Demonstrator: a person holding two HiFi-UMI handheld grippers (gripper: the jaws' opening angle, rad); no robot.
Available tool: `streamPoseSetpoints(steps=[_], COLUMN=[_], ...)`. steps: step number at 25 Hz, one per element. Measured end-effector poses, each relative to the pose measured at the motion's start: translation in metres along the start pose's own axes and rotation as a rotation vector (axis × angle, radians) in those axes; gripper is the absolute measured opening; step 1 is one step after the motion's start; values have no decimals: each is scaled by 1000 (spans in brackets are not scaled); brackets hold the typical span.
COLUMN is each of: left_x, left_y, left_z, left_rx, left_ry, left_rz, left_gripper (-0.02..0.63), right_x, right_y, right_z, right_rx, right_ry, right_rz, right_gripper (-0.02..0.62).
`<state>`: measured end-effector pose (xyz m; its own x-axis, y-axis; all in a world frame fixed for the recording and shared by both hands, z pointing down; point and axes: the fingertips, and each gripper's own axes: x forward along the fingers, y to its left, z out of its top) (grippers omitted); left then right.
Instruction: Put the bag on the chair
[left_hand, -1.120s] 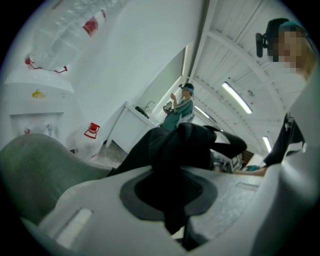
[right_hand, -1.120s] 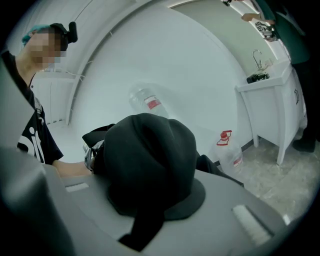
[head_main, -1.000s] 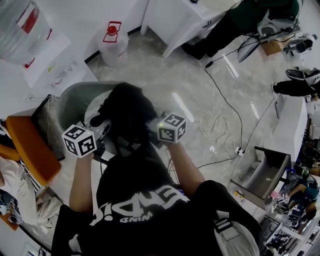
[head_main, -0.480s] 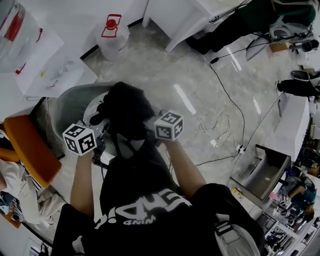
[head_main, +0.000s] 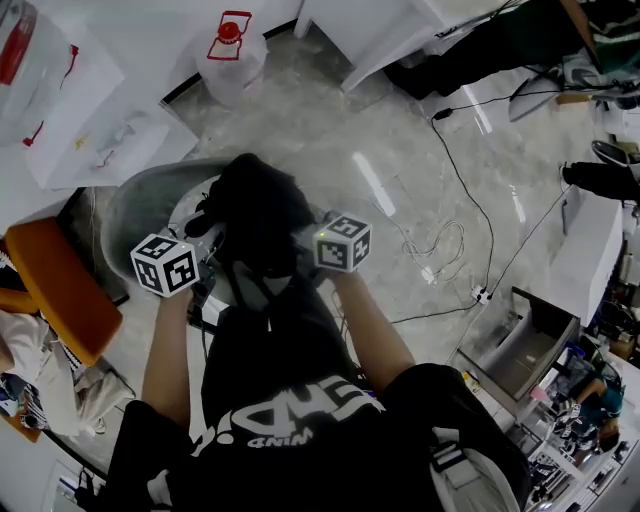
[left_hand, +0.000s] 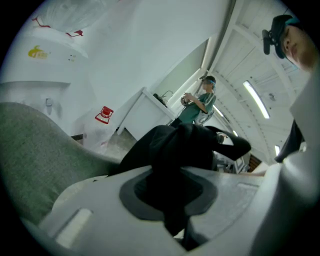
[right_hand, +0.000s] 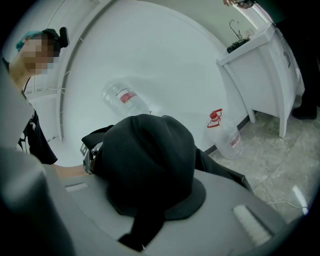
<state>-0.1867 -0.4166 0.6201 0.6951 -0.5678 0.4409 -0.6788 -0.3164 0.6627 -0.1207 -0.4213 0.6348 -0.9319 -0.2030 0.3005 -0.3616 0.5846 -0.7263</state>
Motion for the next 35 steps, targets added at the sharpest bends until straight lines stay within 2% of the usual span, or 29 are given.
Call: streamPoseSetpoints(steps=[13, 18, 23, 27, 31, 35], left_x=[30, 32, 22, 10, -8, -28], left_y=[37, 39, 38, 33, 30, 23], left_z=[-21, -22, -25, -29, -35, -35], left_rx=[-46, -27, -23, -22, -20, -25], left_ry=[44, 57, 59, 64, 71, 35], left_rz=[37, 73, 140, 189, 237, 271], left_gripper=[48, 52, 66, 97, 143, 237], right_x=[14, 13, 12, 4, -7, -21], right_y=[-46, -49, -46, -35, -24, -10], right_z=[-27, -29, -33, -37, -40, -42], right_rx=[197, 197, 200, 172, 148, 134], right_ry=[-5, -3, 18, 41, 56, 42], right_rz=[-20, -40, -98, -126, -156, -181], right_gripper=[52, 58, 98, 123, 174, 192])
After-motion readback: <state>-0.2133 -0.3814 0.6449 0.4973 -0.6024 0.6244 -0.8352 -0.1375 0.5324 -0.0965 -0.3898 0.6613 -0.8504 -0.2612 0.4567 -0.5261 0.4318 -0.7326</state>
